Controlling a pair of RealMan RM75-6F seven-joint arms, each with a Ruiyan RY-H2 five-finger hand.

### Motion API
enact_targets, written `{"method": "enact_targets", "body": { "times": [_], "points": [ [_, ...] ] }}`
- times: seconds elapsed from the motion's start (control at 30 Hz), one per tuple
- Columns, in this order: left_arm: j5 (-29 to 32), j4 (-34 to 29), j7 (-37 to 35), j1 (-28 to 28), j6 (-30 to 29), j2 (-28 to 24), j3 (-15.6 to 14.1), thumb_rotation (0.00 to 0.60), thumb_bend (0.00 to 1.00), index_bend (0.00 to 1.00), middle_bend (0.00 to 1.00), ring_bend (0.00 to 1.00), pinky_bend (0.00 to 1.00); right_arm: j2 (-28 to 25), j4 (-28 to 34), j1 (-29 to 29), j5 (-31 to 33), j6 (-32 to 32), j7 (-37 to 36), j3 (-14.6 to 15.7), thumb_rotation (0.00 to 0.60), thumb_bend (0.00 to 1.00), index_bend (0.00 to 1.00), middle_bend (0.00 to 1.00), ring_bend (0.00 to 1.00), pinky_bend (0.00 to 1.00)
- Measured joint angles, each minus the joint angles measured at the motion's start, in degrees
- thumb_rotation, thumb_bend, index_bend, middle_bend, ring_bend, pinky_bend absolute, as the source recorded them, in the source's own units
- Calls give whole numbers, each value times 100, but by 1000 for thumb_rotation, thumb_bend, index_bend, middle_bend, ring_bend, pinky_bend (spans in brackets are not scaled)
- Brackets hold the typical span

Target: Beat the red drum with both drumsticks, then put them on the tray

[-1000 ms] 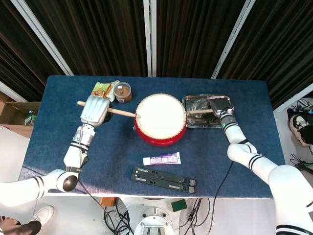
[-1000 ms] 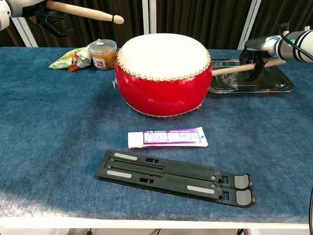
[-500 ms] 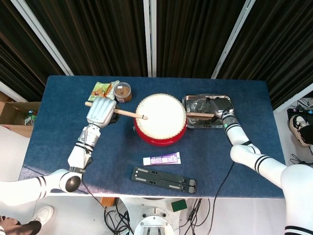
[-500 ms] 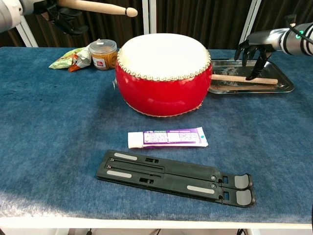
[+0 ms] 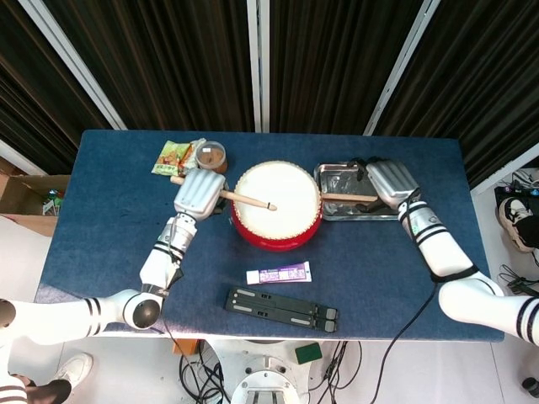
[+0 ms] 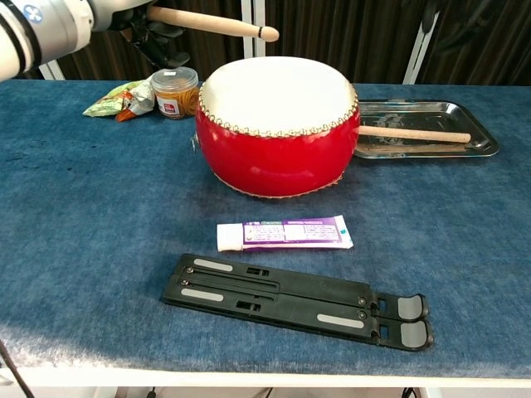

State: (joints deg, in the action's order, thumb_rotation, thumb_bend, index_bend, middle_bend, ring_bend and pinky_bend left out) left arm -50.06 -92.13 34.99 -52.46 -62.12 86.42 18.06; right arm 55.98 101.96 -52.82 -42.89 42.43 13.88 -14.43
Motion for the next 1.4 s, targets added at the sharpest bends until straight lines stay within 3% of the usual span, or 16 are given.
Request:
{"method": "enact_targets", "body": {
  "times": [0.1, 0.27, 0.57, 0.9, 1.13, 1.4],
  "points": [
    [213, 3, 153, -113, 4, 57, 58, 600, 412, 1000, 1000, 1000, 1000, -395, 490, -42, 91, -4, -84, -174, 600, 176, 292, 425, 225, 359],
    [521, 47, 360, -298, -51, 185, 148, 600, 413, 1000, 1000, 1000, 1000, -386, 642, -346, 518, -42, -72, -259, 600, 176, 319, 429, 231, 367],
    [889, 56, 823, -626, -268, 394, 250, 600, 412, 1000, 1000, 1000, 1000, 408, 460, -1396, 1648, -25, 333, -201, 600, 198, 359, 461, 260, 385],
    [1024, 33, 1207, -847, -530, 535, 202, 600, 411, 1000, 1000, 1000, 1000, 1123, 167, -2305, 2830, 636, 923, -150, 600, 303, 447, 501, 297, 394],
    [1045, 27, 1289, -926, -591, 570, 170, 600, 412, 1000, 1000, 1000, 1000, 1346, 89, -2457, 3066, 803, 1079, -146, 600, 320, 472, 513, 306, 394],
    [1031, 61, 1430, -1001, -656, 578, 126, 600, 412, 1000, 1000, 1000, 1000, 1219, 257, -2390, 3032, 751, 1060, -133, 600, 320, 474, 515, 306, 394]
  ]
}}
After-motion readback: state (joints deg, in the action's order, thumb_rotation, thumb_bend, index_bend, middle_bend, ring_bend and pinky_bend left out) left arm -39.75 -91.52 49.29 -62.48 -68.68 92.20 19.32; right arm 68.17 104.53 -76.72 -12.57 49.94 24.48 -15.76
